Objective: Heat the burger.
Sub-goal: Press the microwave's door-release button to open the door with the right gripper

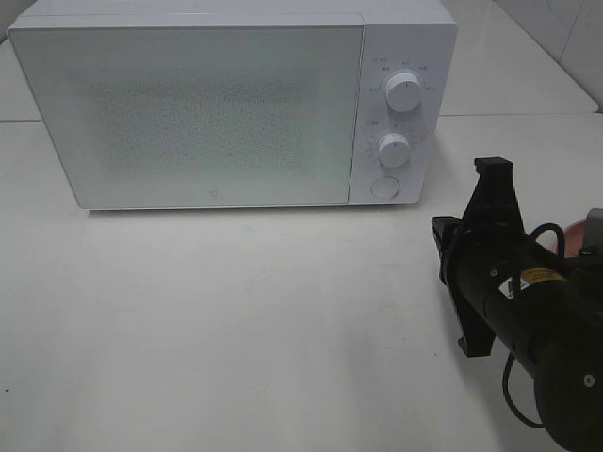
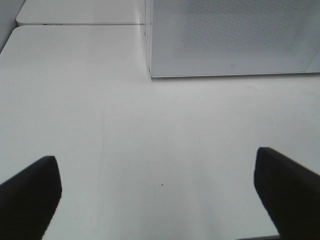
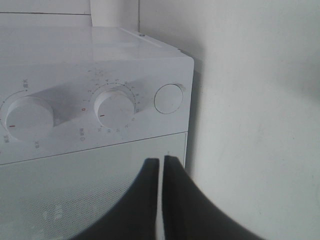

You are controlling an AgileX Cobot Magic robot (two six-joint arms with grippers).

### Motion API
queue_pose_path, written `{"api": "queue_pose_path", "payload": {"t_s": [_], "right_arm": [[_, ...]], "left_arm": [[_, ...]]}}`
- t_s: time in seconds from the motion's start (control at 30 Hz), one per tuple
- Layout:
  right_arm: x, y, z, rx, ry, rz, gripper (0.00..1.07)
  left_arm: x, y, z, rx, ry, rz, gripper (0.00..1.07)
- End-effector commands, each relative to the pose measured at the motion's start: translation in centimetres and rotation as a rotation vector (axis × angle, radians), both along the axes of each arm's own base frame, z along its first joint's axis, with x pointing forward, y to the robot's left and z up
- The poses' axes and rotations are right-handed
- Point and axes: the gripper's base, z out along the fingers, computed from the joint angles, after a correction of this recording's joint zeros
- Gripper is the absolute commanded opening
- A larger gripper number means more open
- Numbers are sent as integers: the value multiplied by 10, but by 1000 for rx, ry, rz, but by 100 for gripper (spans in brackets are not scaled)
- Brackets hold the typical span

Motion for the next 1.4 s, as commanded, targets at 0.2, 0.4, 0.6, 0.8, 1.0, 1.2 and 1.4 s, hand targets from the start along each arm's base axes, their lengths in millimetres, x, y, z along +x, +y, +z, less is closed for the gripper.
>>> {"api": "queue_pose_path", "payload": {"t_s": [0.2,0.4,0.6,0.8,1.0,1.2,1.4], "right_arm": [[-1,2,-3,33,47,4,0],[3,8,-14,28,64,1,0],[22,11,-18,34,64,33,0],[41,12,-21,28,70,60,0],[60,14,-26,26,74,74,0],[82,13,-33,45,77,76,0],[99,10,-37,44,72,78,0]], "left_arm": [[-3,0,-1,-6,-21,-1,101],[-3,0,-1,-6,-21,-1,101],[-3,0,-1,-6,-21,-1,101],[-3,0,-1,-6,-21,-1,101],[-3,0,-1,-6,-21,-1,101],[-3,0,-1,-6,-21,-1,101],[-3,0,-1,-6,-21,-1,101]]}}
